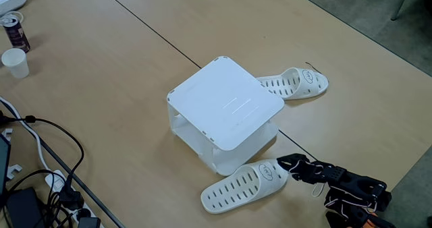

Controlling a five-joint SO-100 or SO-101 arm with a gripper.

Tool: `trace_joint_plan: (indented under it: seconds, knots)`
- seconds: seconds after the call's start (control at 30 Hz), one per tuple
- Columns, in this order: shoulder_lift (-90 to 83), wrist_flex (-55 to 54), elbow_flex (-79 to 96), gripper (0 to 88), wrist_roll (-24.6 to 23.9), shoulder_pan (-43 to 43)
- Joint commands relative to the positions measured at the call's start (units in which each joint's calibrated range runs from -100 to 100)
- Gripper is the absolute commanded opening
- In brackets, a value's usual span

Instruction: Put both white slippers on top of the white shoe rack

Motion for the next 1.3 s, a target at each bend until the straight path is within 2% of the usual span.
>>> trace_joint_plan:
  seconds: [0.0, 0.23, 0.37, 0.47, 0.77, 0.9, 1.27]
  knots:
    - [5.55, -0.03, -3.38, 1.3, 0.42, -0.28]
    - [13.46, -2.62, -5.99, 2.2, 0.42, -0.6]
    - [14.8, -8.49, -5.99, 11.2, 0.42, -1.92]
    - [14.97, -10.56, -5.99, 14.4, 0.42, -1.92]
    - [14.89, -17.2, -5.99, 16.5, 0.42, -2.58]
    - [14.55, -19.53, -5.99, 19.5, 0.42, -6.77]
    - [14.8, -19.62, -7.8, 19.5, 0.42, -16.97]
